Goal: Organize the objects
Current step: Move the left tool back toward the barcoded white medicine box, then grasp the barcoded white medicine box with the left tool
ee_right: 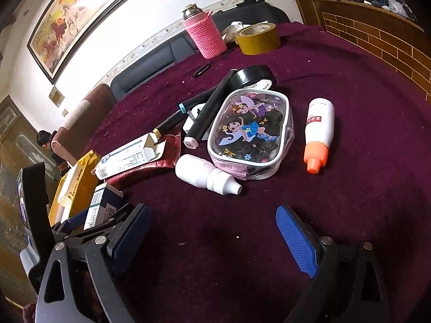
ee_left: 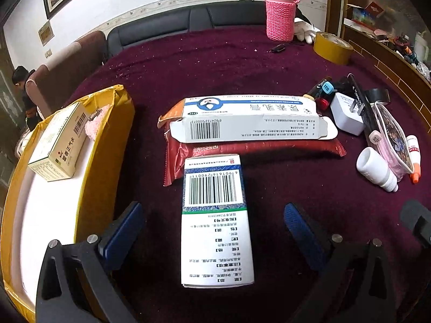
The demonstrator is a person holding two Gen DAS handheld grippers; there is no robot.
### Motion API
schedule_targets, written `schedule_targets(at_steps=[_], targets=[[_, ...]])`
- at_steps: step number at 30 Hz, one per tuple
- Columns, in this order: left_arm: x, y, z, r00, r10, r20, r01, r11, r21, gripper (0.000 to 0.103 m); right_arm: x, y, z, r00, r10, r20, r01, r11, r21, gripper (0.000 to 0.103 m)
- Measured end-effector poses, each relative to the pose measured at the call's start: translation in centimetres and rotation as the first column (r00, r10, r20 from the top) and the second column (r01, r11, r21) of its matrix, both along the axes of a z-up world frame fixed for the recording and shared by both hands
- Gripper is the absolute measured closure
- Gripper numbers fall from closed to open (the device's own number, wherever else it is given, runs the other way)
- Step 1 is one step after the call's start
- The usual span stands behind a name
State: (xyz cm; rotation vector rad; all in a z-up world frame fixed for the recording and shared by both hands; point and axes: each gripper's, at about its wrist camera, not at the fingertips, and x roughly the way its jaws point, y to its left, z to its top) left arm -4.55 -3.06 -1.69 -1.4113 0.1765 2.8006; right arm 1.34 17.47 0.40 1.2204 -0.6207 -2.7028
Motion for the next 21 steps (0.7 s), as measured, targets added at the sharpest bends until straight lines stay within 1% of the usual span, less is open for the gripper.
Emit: schedule_targets(at_steps=[21], targets=[[0.01,0.09,0.1,1.0,-0.001,-0.005,0.001,1.0,-0.009,0.0,-0.37,-0.59,-0.05,1.0,0.008,0.002,-0.008,1.0,0.025,0.002]])
